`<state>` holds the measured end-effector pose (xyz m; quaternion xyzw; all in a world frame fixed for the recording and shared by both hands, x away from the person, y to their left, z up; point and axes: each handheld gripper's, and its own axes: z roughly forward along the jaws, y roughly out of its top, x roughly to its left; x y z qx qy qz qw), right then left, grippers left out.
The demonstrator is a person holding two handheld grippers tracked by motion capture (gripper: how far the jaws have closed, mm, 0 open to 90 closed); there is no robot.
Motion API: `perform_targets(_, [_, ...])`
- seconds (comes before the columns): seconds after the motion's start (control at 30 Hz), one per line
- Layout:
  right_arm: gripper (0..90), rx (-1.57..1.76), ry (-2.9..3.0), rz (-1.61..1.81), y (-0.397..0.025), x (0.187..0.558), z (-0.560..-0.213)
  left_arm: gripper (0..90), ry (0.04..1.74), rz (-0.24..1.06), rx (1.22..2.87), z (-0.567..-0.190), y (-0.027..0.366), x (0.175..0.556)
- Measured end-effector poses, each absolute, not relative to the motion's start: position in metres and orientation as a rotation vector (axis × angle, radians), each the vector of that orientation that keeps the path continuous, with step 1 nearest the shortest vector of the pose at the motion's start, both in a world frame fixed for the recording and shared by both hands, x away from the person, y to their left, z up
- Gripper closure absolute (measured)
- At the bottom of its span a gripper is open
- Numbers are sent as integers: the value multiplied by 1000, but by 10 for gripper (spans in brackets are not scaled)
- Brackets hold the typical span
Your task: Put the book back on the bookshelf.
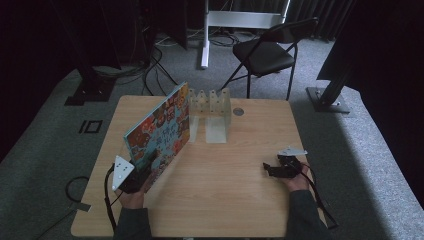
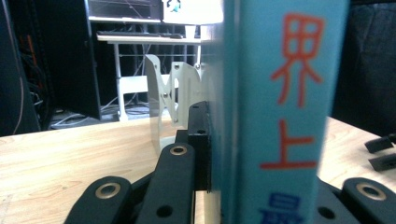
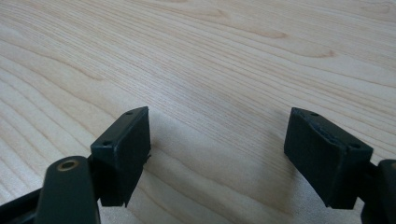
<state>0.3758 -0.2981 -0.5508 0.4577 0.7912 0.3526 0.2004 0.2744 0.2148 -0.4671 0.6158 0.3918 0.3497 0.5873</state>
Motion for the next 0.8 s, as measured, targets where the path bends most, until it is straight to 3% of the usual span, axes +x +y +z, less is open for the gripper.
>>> perform_targets(0.8, [224,1279,2211,985,-298,376,-551,810,966,881,1434,-462,203,297])
